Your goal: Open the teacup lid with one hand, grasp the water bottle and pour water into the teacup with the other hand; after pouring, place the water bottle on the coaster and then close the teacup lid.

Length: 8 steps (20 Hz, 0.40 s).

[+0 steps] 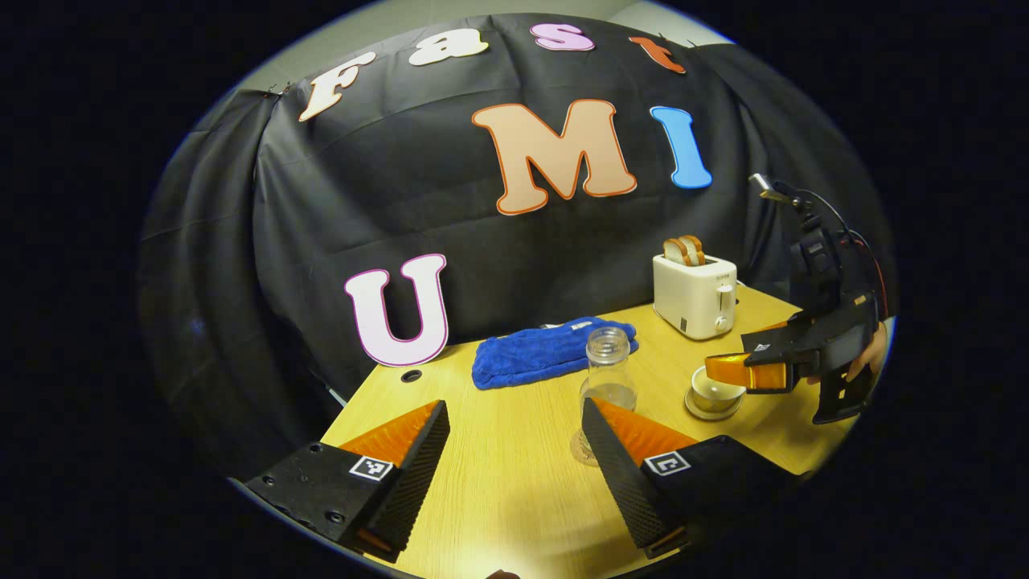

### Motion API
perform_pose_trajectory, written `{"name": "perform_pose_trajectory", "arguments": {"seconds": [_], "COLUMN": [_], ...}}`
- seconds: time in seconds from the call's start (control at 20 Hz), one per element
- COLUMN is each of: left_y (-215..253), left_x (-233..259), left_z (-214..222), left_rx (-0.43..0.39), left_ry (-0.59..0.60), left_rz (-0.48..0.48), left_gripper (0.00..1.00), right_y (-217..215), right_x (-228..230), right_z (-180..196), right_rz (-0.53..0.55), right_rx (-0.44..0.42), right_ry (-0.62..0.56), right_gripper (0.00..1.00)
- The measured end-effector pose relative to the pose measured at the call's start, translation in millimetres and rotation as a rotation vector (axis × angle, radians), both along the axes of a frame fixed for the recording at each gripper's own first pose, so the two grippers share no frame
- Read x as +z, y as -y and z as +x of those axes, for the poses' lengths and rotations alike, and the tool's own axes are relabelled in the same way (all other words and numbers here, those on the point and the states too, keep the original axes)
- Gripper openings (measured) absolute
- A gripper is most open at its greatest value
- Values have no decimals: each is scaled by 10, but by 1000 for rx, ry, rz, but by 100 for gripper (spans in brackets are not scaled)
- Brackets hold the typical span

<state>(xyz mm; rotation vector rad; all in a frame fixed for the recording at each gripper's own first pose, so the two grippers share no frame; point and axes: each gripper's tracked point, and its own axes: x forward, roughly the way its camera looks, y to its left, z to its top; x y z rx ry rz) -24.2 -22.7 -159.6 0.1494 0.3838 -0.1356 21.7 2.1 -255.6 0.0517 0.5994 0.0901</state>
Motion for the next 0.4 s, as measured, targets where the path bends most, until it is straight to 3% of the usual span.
{"name": "perform_pose_trajectory", "arguments": {"seconds": [0.4], "left_y": [171], "left_x": [481], "left_z": [248], "left_rx": [-29], "left_ry": [97], "left_rz": [-87], "left_gripper": [97], "right_y": [36], "right_x": [1025], "right_z": [-341], "right_rz": [-36], "right_rx": [-16], "right_ry": [248], "right_gripper": [99]}}
